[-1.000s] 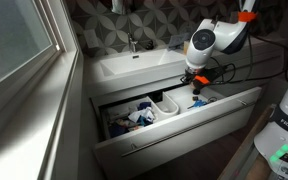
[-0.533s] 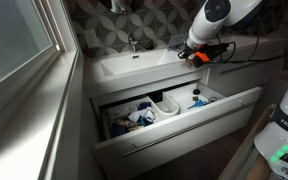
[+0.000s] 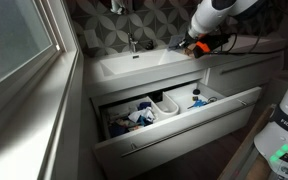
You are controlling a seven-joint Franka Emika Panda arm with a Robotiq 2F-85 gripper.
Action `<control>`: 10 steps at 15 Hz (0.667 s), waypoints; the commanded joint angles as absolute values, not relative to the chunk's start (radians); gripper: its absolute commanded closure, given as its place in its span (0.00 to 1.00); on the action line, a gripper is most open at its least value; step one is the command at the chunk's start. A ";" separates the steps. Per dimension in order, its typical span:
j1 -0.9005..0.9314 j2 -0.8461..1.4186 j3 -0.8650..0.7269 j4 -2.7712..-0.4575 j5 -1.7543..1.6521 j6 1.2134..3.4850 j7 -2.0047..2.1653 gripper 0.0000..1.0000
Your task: Take the brown hair claw from the drawer and place it in front of the boxes
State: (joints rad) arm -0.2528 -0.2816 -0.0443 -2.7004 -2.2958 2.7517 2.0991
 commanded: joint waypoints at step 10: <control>-0.297 -0.227 -0.114 -2.582 -2.260 2.743 2.110 0.99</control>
